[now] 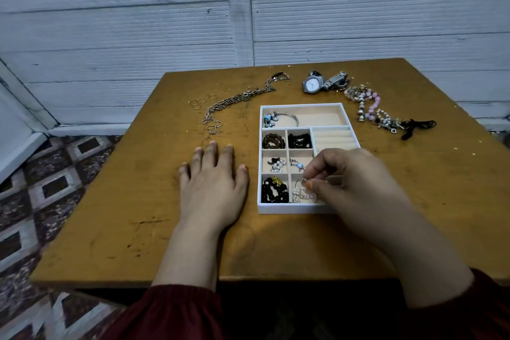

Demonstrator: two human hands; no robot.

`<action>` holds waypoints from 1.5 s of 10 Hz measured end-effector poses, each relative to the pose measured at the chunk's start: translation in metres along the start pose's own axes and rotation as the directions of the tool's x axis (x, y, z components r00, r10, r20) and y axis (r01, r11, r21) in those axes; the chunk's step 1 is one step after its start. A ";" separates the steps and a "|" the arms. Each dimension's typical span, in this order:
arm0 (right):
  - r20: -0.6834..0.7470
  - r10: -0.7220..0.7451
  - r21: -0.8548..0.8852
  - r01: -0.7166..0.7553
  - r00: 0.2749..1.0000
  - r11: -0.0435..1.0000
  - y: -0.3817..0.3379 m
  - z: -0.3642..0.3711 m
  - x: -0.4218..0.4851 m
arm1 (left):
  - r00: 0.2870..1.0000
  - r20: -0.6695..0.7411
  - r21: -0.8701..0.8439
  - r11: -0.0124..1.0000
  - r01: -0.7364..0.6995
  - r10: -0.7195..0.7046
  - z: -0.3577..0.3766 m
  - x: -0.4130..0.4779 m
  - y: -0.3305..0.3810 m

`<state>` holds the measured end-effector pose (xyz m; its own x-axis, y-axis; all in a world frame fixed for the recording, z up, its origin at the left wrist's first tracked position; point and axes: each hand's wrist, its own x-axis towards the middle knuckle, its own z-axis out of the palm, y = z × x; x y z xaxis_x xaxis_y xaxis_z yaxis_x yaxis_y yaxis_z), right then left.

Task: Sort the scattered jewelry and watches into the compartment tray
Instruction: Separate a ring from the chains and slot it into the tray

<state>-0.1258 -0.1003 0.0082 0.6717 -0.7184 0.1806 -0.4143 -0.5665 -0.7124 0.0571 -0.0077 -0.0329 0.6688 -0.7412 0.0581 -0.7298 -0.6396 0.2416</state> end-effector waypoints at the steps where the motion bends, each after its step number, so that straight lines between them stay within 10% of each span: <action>1: 0.007 -0.015 -0.123 0.016 1.000 0.992 -0.005 0.001 0.000 | 1.000 -0.001 -0.005 1.000 0.000 0.000 -0.001 0.000 0.000; 5: -0.034 -0.085 -0.374 0.066 0.996 0.925 -0.002 0.014 0.008 | 1.000 -0.010 -0.014 1.000 -0.003 0.003 -0.001 0.000 0.001; 15: -0.194 -0.279 -0.195 0.242 0.941 0.950 -0.010 0.028 0.004 | 1.000 0.002 -0.066 0.998 0.004 -0.004 -0.006 -0.002 0.002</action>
<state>-0.1016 -0.0864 -0.0030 0.6286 -0.5957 0.4999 -0.3513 -0.7910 -0.5009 0.0551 -0.0061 -0.0264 0.6712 -0.7392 0.0549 -0.7162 -0.6277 0.3050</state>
